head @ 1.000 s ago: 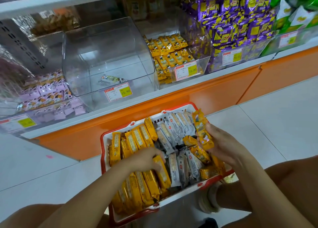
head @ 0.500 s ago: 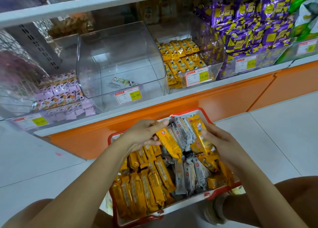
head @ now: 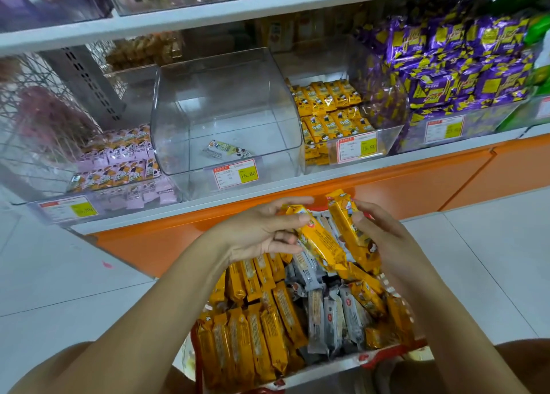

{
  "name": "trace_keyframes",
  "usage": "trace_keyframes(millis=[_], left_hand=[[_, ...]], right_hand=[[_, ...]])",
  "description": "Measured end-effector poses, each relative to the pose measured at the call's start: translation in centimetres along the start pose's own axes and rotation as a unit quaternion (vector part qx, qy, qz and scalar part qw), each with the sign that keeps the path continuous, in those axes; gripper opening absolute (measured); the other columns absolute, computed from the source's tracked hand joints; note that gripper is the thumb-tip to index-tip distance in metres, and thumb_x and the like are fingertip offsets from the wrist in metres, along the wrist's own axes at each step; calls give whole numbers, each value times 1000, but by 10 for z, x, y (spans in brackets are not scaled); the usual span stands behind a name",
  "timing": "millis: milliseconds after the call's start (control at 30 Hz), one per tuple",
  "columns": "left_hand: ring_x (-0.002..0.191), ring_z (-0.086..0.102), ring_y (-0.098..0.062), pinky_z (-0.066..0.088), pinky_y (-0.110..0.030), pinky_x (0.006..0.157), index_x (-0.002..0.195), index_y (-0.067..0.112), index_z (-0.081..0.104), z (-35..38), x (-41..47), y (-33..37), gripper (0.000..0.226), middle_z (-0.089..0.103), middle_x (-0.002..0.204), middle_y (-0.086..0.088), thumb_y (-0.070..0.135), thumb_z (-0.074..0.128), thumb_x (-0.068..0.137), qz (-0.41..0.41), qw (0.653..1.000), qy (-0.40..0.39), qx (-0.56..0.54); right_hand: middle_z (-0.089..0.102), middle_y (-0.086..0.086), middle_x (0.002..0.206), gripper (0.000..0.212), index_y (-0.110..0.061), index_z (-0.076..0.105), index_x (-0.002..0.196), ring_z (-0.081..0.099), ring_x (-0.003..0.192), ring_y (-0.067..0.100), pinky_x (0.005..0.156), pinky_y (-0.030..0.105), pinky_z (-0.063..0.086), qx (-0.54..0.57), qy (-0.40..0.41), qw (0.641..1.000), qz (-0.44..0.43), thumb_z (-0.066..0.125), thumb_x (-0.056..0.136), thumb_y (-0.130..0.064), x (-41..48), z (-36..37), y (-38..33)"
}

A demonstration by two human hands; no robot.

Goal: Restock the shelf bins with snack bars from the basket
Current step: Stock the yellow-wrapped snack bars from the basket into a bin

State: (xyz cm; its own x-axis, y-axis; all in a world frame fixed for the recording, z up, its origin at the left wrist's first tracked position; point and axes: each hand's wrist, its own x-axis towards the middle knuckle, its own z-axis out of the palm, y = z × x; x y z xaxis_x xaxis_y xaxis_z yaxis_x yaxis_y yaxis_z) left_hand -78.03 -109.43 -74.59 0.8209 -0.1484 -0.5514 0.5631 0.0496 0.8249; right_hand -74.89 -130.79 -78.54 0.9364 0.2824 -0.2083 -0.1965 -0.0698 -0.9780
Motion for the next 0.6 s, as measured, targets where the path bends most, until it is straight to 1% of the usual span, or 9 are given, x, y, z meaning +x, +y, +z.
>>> trace_keyframes(millis=[33, 100, 167, 233, 267, 333, 433, 500, 600], left_hand=[[52, 57, -4, 59, -32, 75, 109, 9, 56, 3, -2, 2, 22, 55, 84, 1, 21, 59, 90, 12, 1000, -3, 8], [48, 53, -5, 60, -34, 74, 102, 12, 58, 6, -3, 5, 36, 54, 86, -3, 38, 65, 77, 21, 999, 18, 24], [46, 58, -7, 58, -42, 80, 104, 6, 59, 8, -3, 6, 62, 61, 73, -10, 53, 64, 65, 17, 992, 67, 103], [47, 63, -11, 60, -38, 73, 108, -4, 57, 10, -1, 2, 82, 62, 53, -4, 61, 62, 57, 21, 980, 108, 168], [47, 64, -12, 60, -33, 67, 105, -5, 57, 10, -1, 2, 83, 62, 50, -2, 63, 61, 56, 29, 974, 120, 189], [49, 65, -12, 58, -32, 65, 97, 0, 58, 11, -3, 3, 76, 62, 48, 0, 65, 60, 56, 41, 968, 130, 209], [49, 65, -14, 59, -32, 64, 95, 1, 59, 10, -3, 3, 74, 62, 49, -1, 64, 61, 57, 47, 969, 139, 196], [47, 63, -14, 57, -27, 56, 91, 1, 62, 9, 0, 4, 67, 62, 51, -2, 61, 64, 62, 50, 973, 146, 170], [45, 62, -16, 53, -24, 50, 73, 9, 63, 9, 3, 6, 45, 61, 50, -2, 53, 66, 77, 59, 975, 158, 143]], right_hand=[[63, -22, 90, 18, -47, 64, 100, 58, 83, -4, 75, 24, 46, -12, 1, 1000, -9, 56, 93, -33, 1, -1, -3], [61, -14, 81, 18, -44, 63, 101, 56, 67, -3, 61, 13, 45, -61, -11, 997, -34, 53, 96, -31, 3, 0, -7], [63, -7, 87, 20, -39, 63, 110, 60, 72, 2, 63, 13, 45, -116, -39, 991, -62, 50, 97, -31, 6, 4, -9], [65, -4, 93, 23, -38, 62, 115, 62, 78, 3, 67, 14, 45, -141, -62, 985, -75, 48, 98, -32, 7, 9, -11], [65, -3, 91, 23, -38, 62, 115, 61, 76, 1, 66, 13, 45, -149, -73, 983, -82, 48, 98, -32, 8, 12, -13], [66, 2, 91, 18, -40, 59, 109, 58, 73, 4, 66, 17, 47, -167, -86, 977, -99, 47, 97, -34, 7, 19, -16], [69, -7, 97, 18, -45, 54, 108, 65, 85, 11, 80, 39, 54, -178, -108, 972, -109, 49, 90, -47, 6, 21, -17], [63, -21, 107, 42, -47, 47, 119, 62, 101, 10, 88, 42, 52, -225, -140, 960, -92, 61, 81, -59, 5, 20, -18], [51, -31, 108, 79, -44, 34, 131, 55, 104, 0, 90, 31, 48, -337, -138, 925, -109, 78, 66, -57, 3, 25, -21]])
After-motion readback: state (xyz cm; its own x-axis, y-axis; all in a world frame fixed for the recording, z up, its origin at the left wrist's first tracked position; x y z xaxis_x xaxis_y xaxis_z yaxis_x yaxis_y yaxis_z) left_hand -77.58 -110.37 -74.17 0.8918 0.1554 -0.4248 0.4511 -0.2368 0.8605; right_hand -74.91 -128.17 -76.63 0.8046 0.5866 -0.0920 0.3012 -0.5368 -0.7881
